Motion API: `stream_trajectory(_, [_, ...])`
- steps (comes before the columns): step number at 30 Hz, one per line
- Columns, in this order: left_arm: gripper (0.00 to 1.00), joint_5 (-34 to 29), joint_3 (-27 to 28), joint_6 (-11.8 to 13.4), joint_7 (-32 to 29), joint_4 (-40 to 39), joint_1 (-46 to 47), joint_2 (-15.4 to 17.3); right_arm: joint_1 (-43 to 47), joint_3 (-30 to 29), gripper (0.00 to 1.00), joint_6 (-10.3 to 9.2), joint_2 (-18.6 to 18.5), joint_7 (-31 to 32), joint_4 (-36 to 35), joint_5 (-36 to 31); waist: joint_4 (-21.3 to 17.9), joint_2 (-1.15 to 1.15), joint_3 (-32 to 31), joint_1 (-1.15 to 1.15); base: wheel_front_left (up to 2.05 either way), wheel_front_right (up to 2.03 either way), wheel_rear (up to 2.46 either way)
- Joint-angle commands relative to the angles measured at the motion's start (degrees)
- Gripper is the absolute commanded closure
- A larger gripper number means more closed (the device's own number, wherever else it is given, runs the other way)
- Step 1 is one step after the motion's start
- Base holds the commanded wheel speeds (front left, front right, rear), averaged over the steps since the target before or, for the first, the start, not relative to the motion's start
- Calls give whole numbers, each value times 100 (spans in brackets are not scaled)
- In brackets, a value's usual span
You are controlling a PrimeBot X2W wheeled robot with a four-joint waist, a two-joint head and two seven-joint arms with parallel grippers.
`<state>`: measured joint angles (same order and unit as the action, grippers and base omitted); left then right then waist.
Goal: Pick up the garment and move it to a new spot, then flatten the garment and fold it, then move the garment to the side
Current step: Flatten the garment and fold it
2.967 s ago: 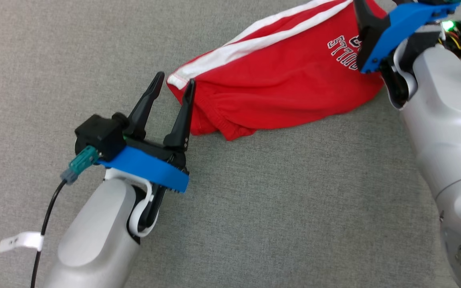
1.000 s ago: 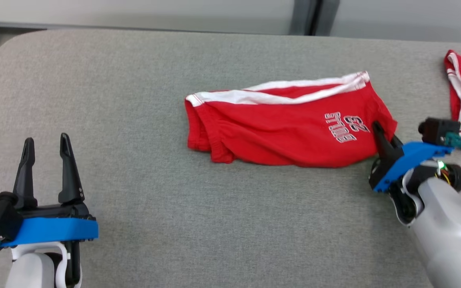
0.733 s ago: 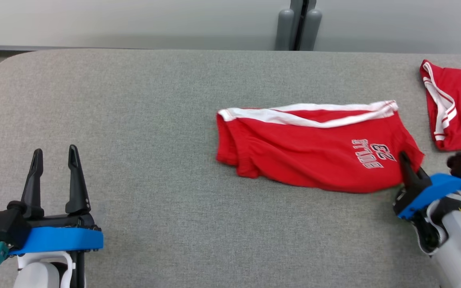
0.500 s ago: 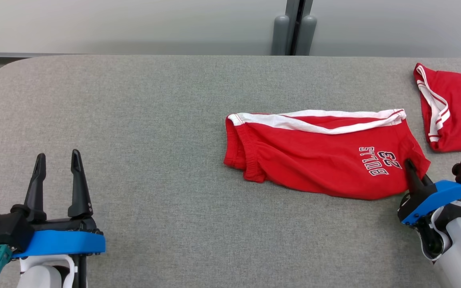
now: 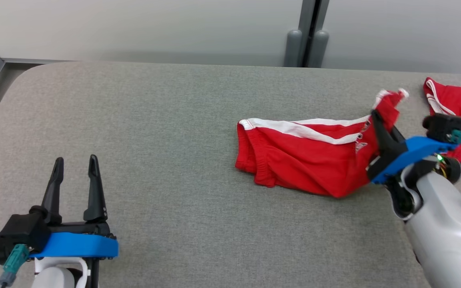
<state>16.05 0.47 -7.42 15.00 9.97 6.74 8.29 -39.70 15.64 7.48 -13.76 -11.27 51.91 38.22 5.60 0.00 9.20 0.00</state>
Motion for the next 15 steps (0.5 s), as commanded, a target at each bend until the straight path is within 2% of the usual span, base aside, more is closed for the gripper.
stream_trajectory(1, [0,-5,-61,-13,24,13,24,-35,-201,95,100,3,140,30,-36,-65,78,0,2,0,0,0,0])
stream_trajectory(7, [0,43,-203,-13,24,78,63,-79,-591,375,100,3,505,86,85,-159,326,0,-16,0,0,0,0])
stream_trajectory(15, [0,90,-246,-13,24,155,77,-143,-580,921,100,3,817,131,256,-132,590,0,-41,0,0,0,0])
